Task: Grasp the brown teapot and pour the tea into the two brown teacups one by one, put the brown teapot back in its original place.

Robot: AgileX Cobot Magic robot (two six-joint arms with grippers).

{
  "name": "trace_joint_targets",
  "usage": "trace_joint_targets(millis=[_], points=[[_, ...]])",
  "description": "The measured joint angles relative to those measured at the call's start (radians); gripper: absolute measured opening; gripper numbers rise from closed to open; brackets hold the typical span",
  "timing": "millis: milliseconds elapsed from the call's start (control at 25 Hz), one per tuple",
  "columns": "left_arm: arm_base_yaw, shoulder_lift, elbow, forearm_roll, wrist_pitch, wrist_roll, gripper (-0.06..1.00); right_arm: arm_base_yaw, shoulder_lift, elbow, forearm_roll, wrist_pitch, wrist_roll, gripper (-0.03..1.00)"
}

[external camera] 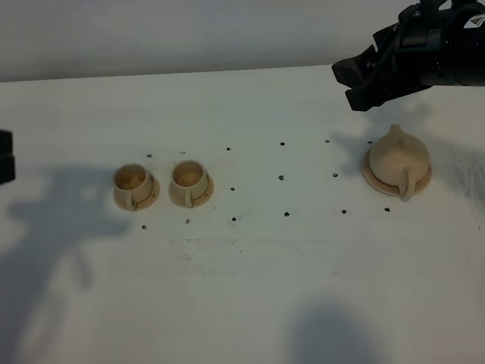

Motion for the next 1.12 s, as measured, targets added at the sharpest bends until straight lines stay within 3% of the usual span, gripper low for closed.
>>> trace_joint_targets(millis=[360,760,1120], points=[[0.0,-0.337,0.141,0.129,0.164,-0.179,0.34,0.0,0.01,-0.066,-0.037,0.066,0.113,0.58],[0.0,-0.669,0.265,0.189,0.368,-0.298,0.34,0.0,0.026,-0.066,-0.281,0.271,0.447,0.58],[0.0,-0.812,0.337,0.215,0.448,-0.337,0.33,0.0,0.026,-0.066,-0.317,0.35,0.502,0.58]])
